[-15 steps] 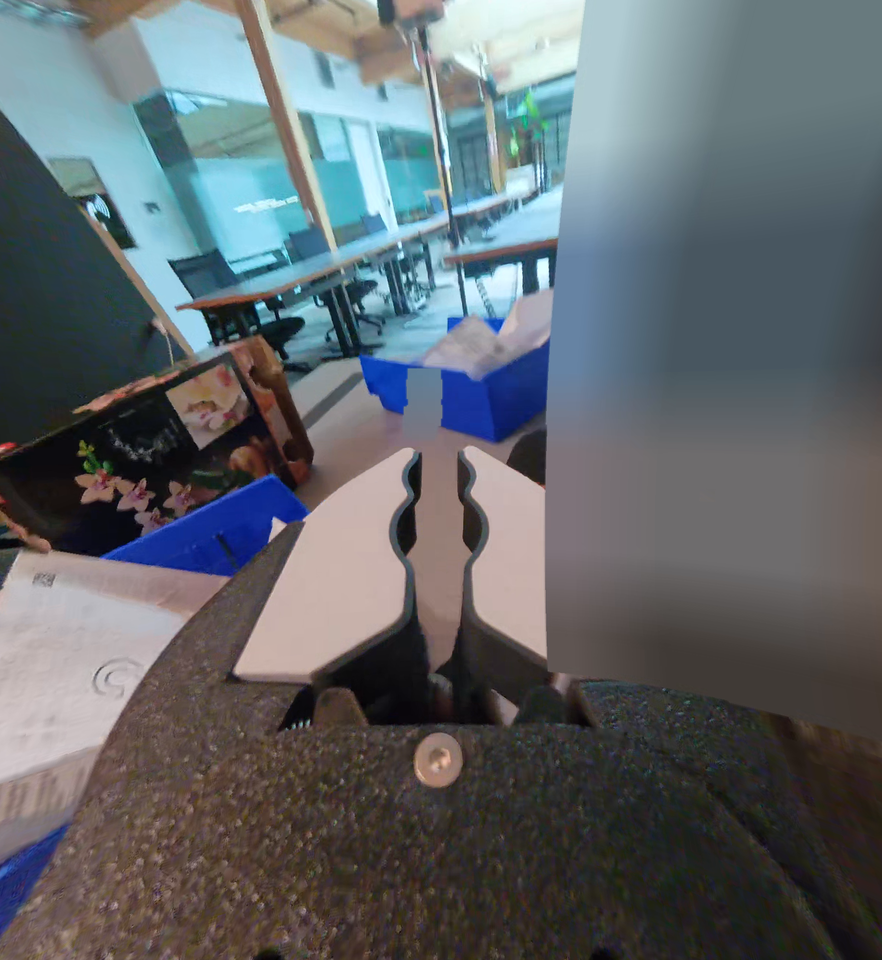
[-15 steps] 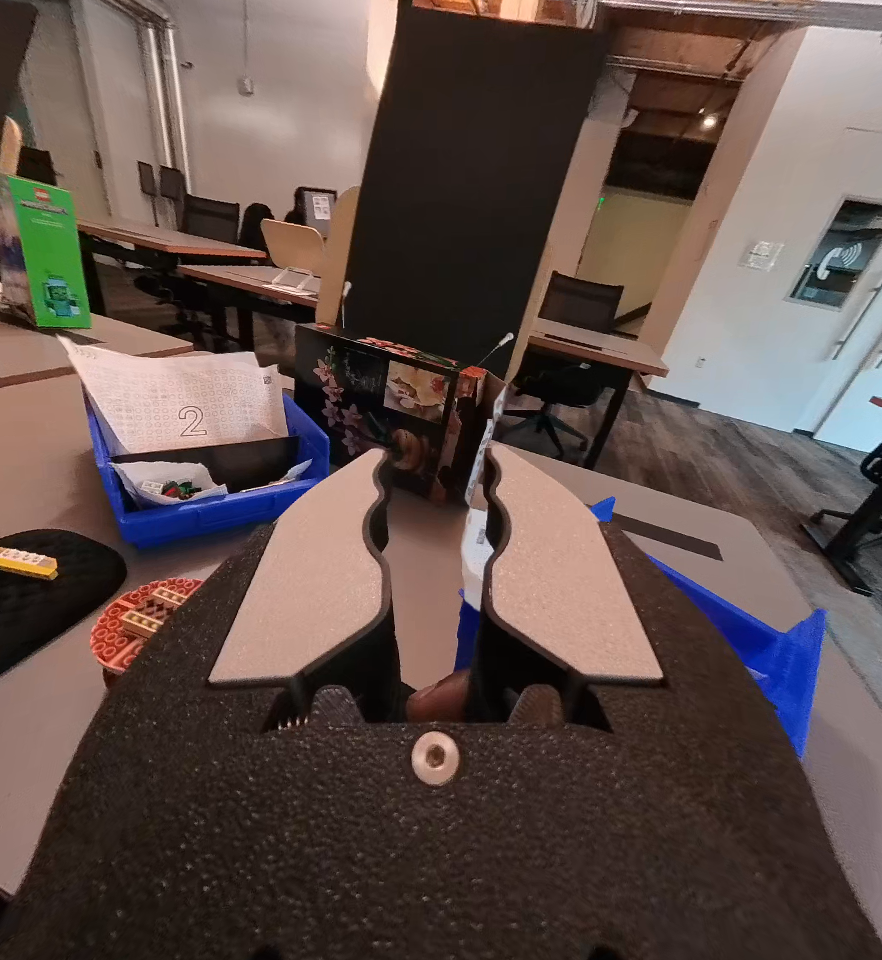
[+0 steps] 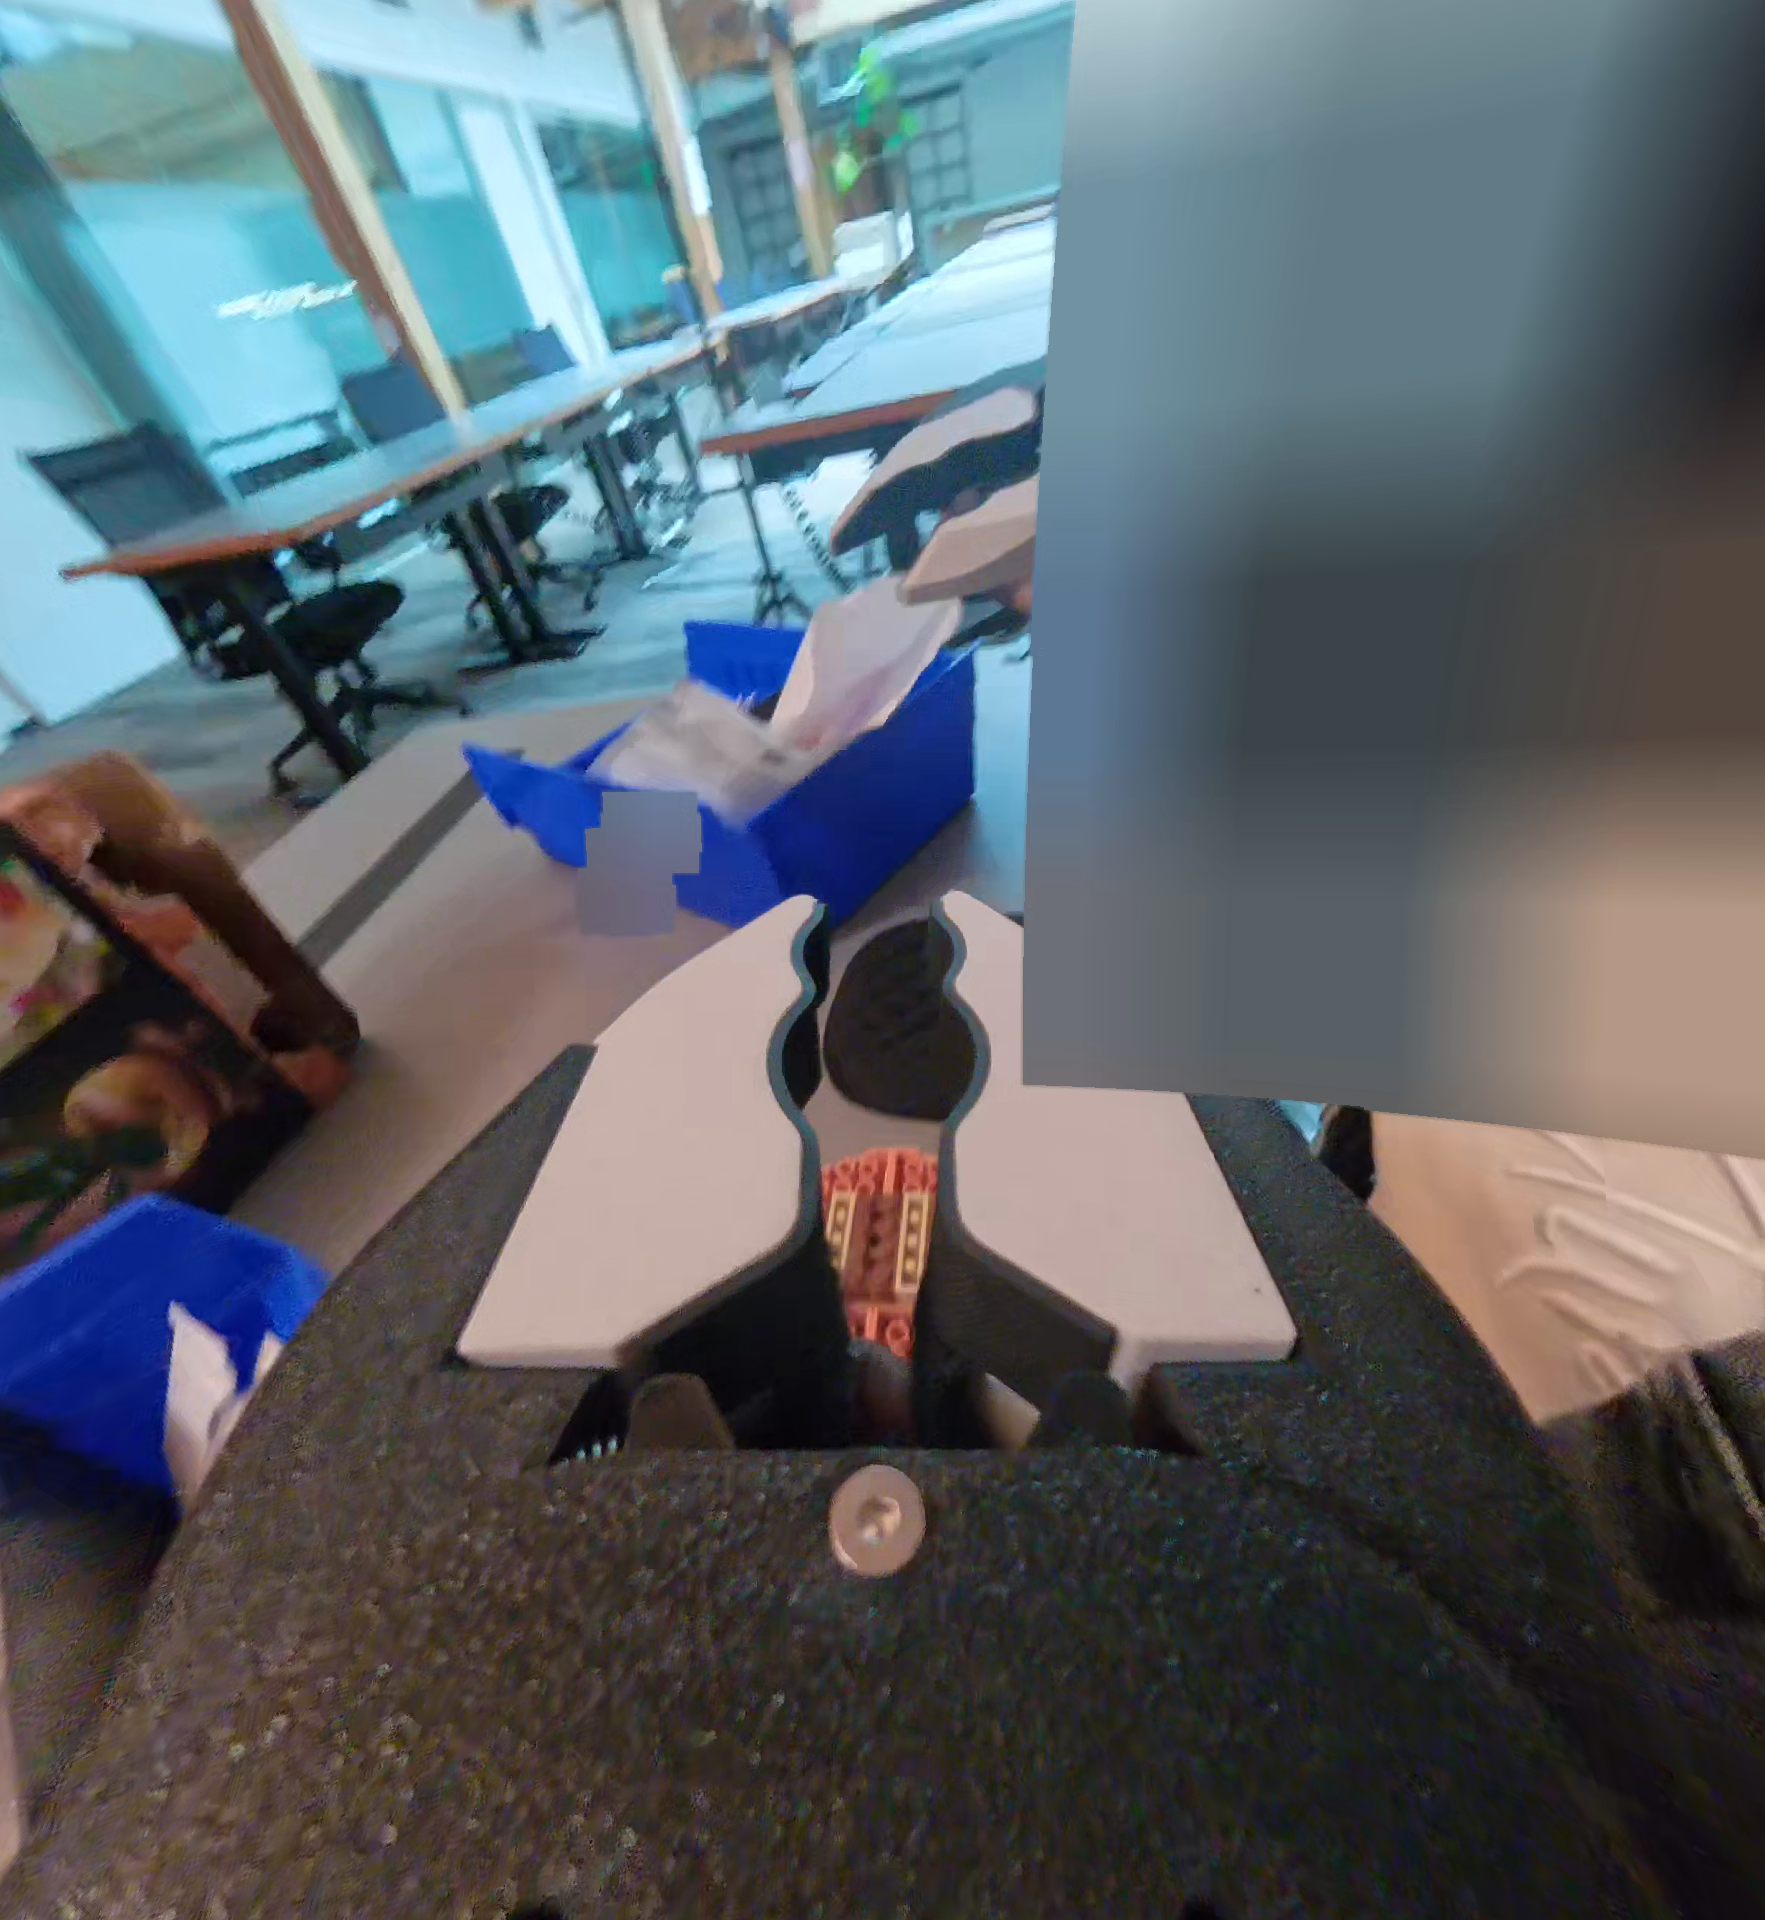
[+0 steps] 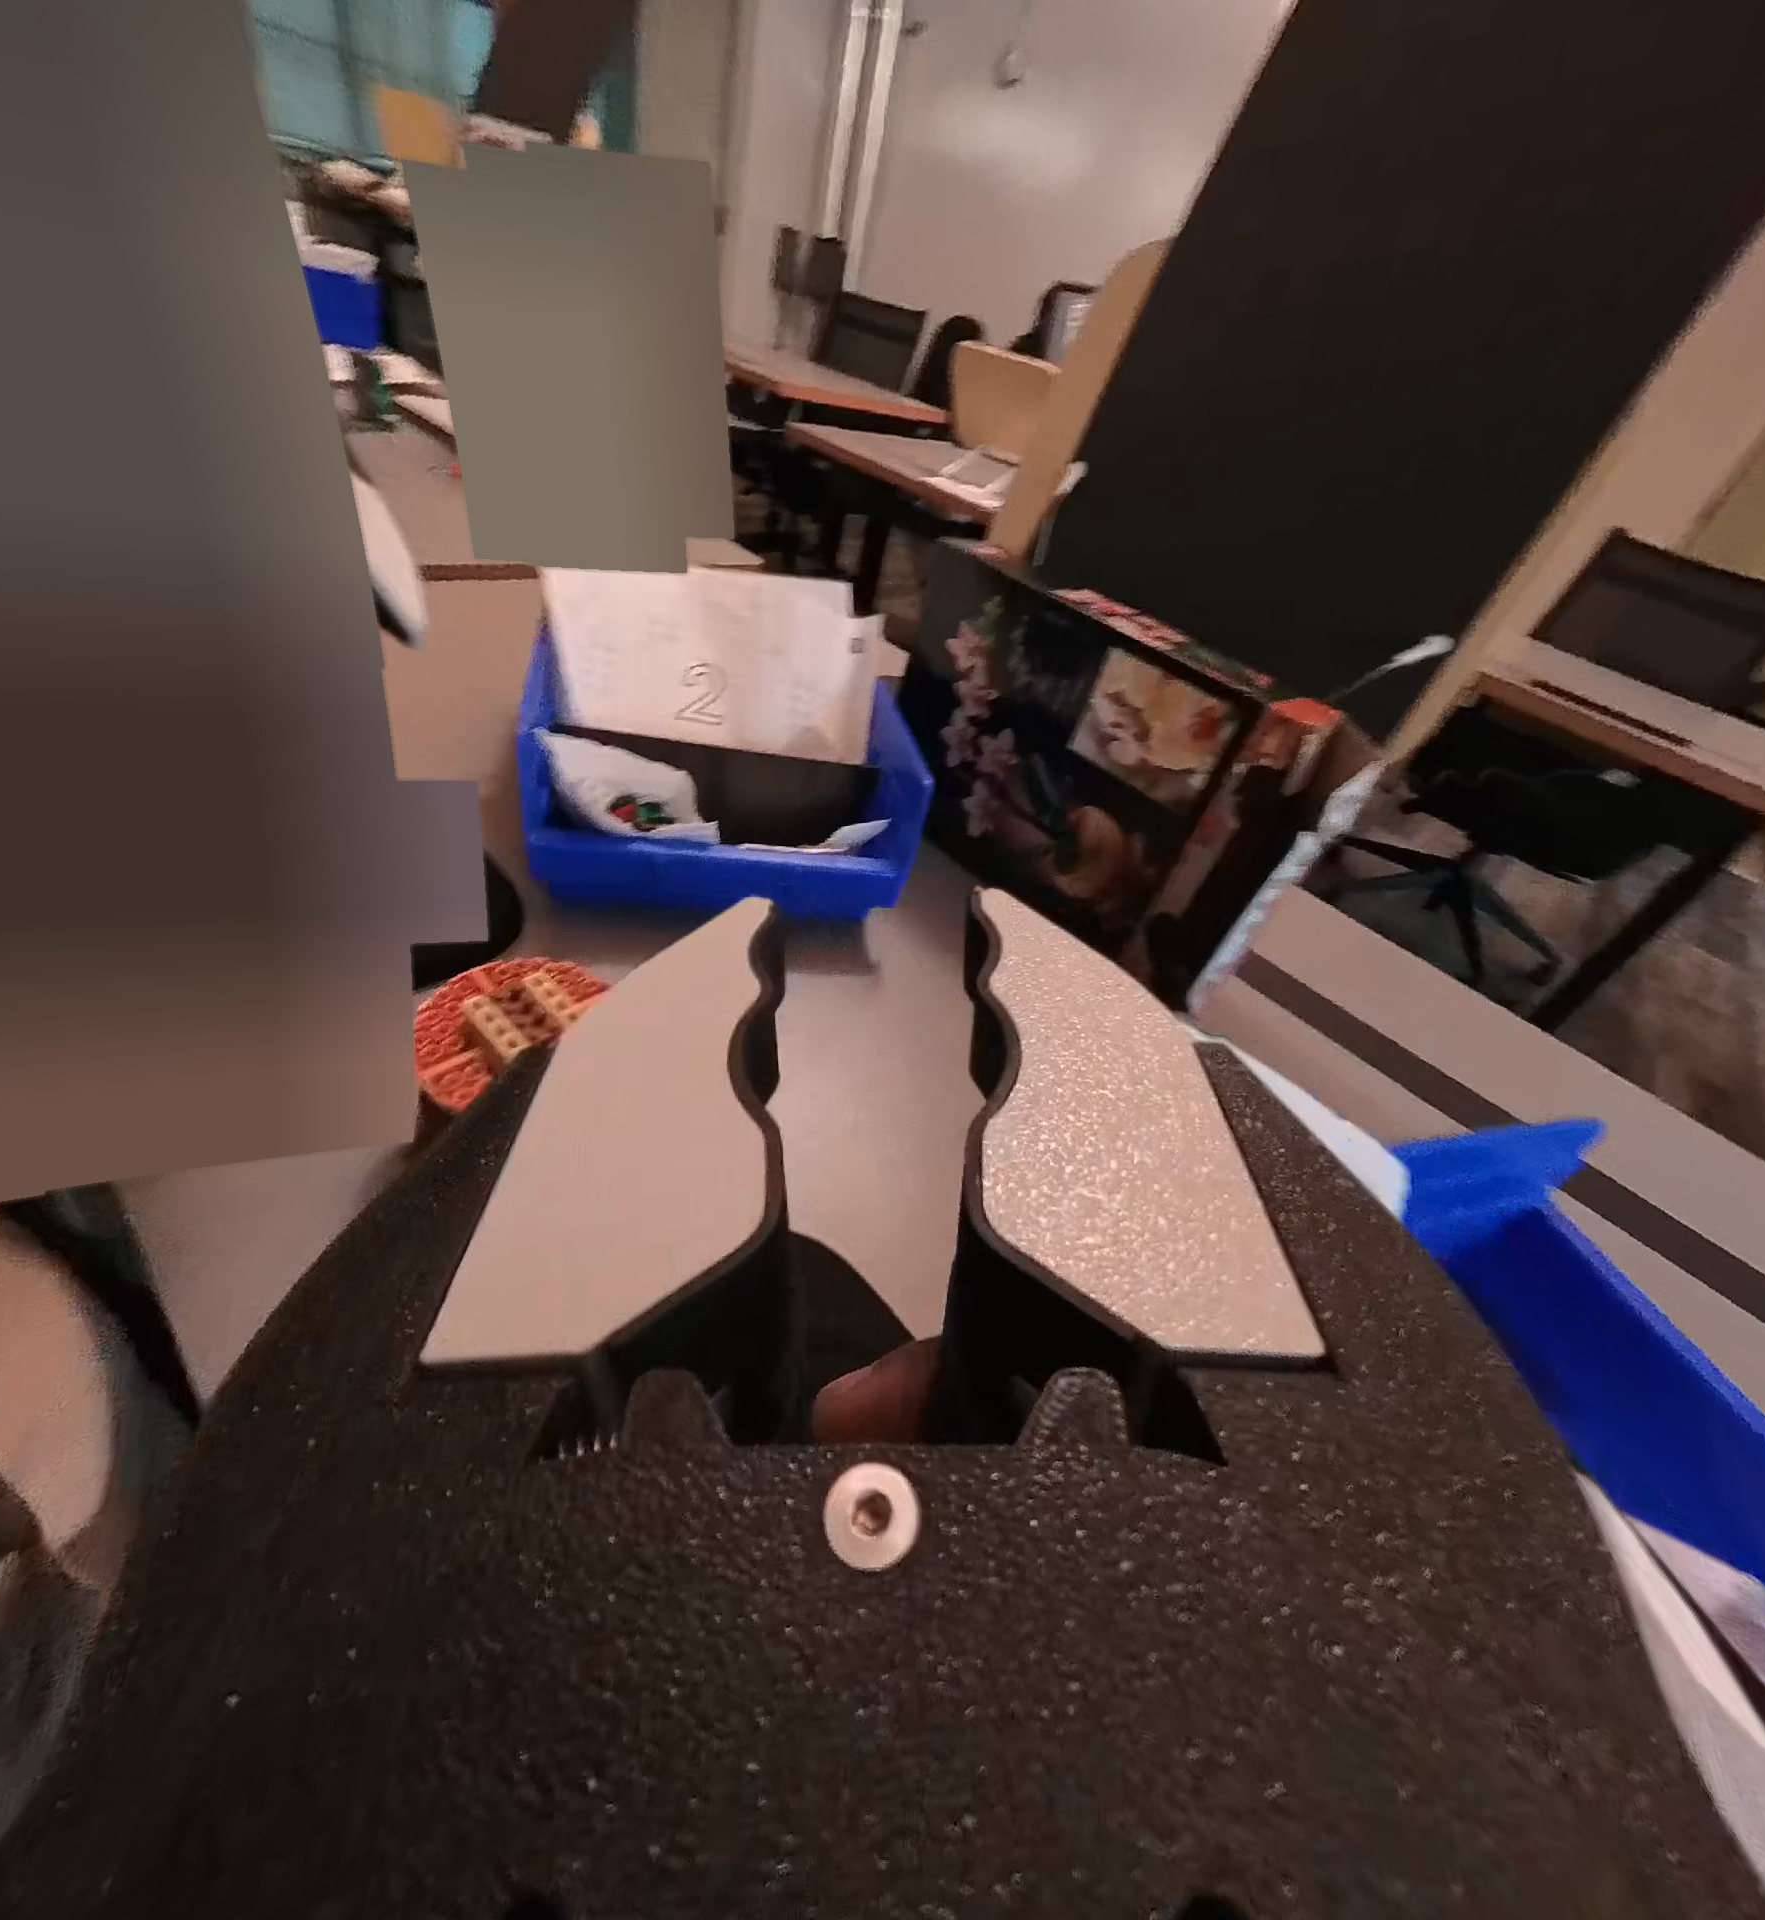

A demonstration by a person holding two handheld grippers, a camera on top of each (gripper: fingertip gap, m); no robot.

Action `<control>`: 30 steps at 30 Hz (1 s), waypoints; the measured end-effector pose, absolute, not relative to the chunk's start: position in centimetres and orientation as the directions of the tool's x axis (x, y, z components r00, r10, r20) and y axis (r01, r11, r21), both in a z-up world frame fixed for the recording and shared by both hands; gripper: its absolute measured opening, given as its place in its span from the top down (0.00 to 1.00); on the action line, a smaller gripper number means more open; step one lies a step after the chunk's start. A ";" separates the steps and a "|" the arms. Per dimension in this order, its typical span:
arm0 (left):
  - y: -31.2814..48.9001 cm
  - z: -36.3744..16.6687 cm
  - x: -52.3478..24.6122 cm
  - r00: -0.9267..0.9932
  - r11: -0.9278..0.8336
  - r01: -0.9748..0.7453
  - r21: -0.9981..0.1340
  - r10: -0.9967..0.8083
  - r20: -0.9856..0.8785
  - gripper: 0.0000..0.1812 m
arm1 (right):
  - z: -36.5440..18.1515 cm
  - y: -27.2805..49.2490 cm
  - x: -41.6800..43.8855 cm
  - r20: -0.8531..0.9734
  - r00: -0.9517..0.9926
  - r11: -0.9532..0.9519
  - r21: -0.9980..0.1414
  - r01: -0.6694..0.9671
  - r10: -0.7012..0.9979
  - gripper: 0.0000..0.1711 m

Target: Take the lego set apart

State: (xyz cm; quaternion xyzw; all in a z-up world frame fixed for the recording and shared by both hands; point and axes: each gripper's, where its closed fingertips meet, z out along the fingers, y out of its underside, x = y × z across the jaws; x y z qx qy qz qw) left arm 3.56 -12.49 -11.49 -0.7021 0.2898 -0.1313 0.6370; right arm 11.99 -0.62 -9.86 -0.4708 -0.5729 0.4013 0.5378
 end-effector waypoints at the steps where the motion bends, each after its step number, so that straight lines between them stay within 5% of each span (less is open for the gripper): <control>1: -12.4 -12.3 3.1 0.822 -0.051 -0.249 -0.967 -0.540 -0.183 0.90 | -10.4 -1.0 11.6 0.241 -0.021 0.242 -0.963 0.118 0.970 0.81; 10: -13.1 -17.8 -0.4 0.951 -0.290 -0.160 -0.944 -0.303 -0.068 0.83 | -14.6 -3.5 8.7 0.179 -0.226 0.229 -0.948 0.220 0.958 0.79; 18: -13.8 -20.2 0.8 0.921 -0.360 -0.108 -0.927 -0.388 0.044 0.82 | -18.6 -8.3 5.9 0.046 -0.414 0.180 -0.940 0.291 0.909 0.79; 30: -11.2 -24.5 1.6 0.894 -0.426 -0.177 -0.887 -0.447 0.036 0.70 | -24.4 -10.9 1.7 -0.018 -0.707 0.399 -0.815 0.420 0.707 0.74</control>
